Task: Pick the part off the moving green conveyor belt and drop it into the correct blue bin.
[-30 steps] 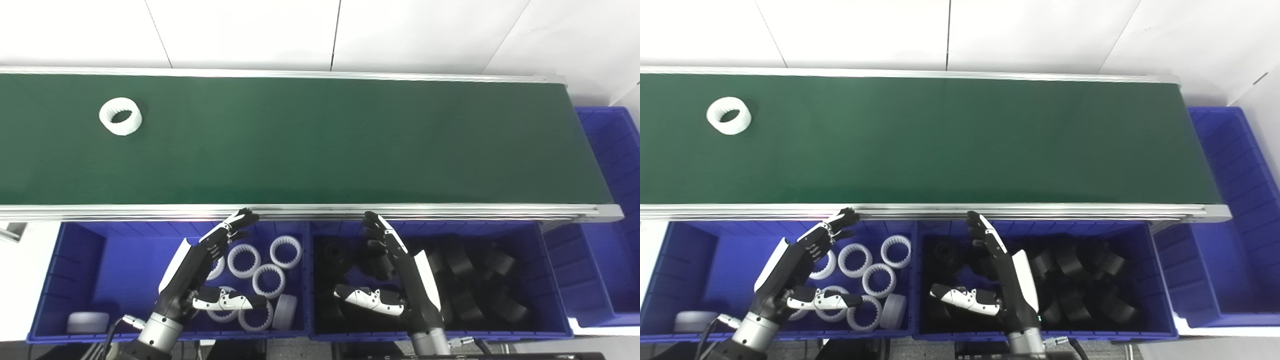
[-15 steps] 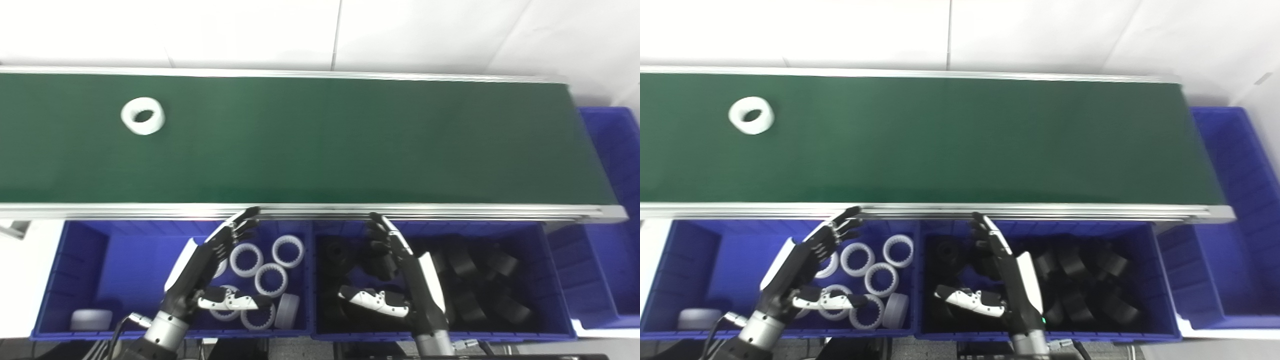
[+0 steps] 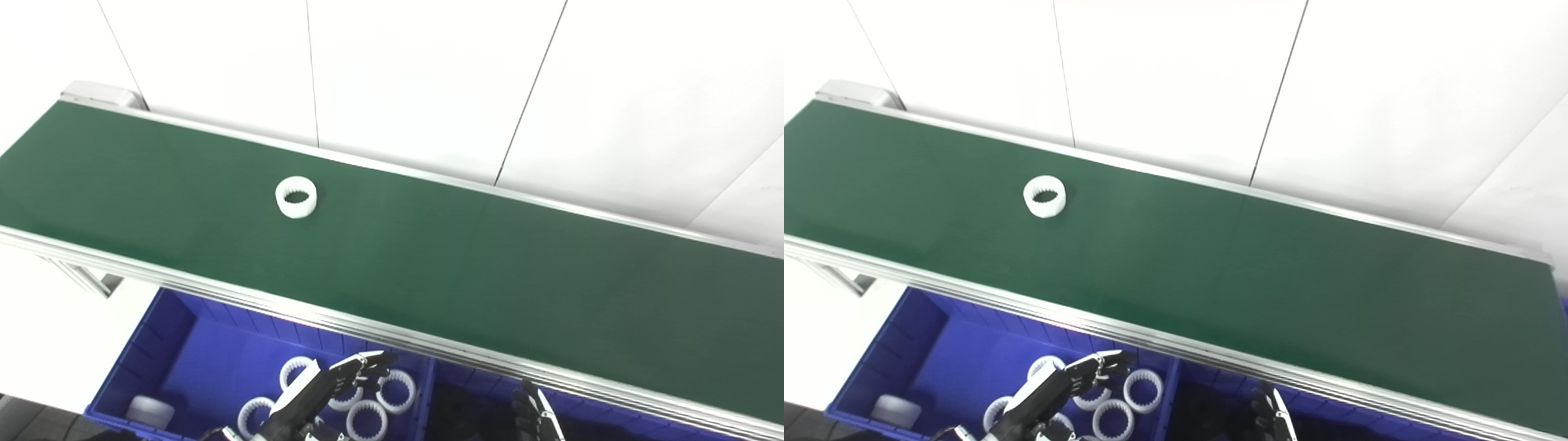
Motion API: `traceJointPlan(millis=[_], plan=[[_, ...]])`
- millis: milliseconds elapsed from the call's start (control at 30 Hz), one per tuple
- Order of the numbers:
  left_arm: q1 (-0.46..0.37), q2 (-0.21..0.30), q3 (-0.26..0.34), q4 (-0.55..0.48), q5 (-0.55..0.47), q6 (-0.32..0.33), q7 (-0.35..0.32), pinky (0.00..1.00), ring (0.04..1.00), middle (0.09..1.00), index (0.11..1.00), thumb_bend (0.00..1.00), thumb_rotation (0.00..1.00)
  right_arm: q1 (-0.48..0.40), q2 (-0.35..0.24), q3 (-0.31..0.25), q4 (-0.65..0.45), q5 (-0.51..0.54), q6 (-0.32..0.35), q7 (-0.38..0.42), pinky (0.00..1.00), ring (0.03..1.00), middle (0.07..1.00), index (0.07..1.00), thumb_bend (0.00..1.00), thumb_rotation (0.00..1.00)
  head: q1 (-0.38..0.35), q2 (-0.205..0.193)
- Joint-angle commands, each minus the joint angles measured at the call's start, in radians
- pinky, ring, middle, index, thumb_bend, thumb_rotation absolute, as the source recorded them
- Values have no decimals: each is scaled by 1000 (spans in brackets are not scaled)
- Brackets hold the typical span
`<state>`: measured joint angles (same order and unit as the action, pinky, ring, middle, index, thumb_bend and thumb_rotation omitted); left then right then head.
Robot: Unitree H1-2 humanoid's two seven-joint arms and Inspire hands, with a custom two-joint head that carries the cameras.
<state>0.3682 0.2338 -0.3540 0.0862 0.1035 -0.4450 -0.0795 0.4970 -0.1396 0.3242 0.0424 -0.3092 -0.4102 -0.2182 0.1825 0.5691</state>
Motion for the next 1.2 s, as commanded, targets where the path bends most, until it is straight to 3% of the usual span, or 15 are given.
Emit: traceJointPlan(millis=[0, 133, 367, 467, 567, 633, 867, 1167], plan=[[-8, 9, -17, -25, -1, -25, 59, 702, 802, 844, 816, 847, 97, -2, -4, 8, -5, 4, -59, -21, 795, 843, 864, 924, 862, 337, -2, -9], [-11, 19, -25, -54, -1, -25, 143, 667, 763, 815, 798, 875, 61, -10, -1, 11, 9, 1, -59, -33, 781, 836, 852, 916, 869, 336, -7, -21], [-64, 58, 65, -220, -21, -25, 133, 673, 781, 845, 820, 797, 8, -30, -6, 26, 27, 7, -60, -49, 756, 830, 852, 913, 880, 326, -28, -27], [-119, 63, 110, -250, -7, -25, 121, 688, 799, 866, 830, 772, 94, -39, -13, 38, 31, 8, -60, -63, 745, 821, 849, 912, 880, 324, -44, -28], [-209, 57, 153, -274, 33, 12, 93, 712, 836, 896, 866, 716, 257, -45, -22, 54, 31, 17, -60, -90, 683, 793, 833, 893, 900, 325, -72, -25], [-262, 51, 171, -284, 52, 45, 75, 727, 849, 903, 875, 696, 275, -53, -33, 72, 31, 23, -60, -112, 679, 789, 830, 886, 903, 324, -80, -23], [-446, 22, 208, -254, 159, 207, 39, 802, 882, 919, 899, 655, 288, -76, -65, 129, 32, 26, -60, -189, 724, 758, 797, 862, 917, 363, -103, -16], [-637, 19, 201, -82, 381, 300, 64, 808, 880, 906, 880, 732, 330, -99, -95, 196, 25, 33, -60, -267, 732, 751, 782, 842, 947, 378, -112, -16]])
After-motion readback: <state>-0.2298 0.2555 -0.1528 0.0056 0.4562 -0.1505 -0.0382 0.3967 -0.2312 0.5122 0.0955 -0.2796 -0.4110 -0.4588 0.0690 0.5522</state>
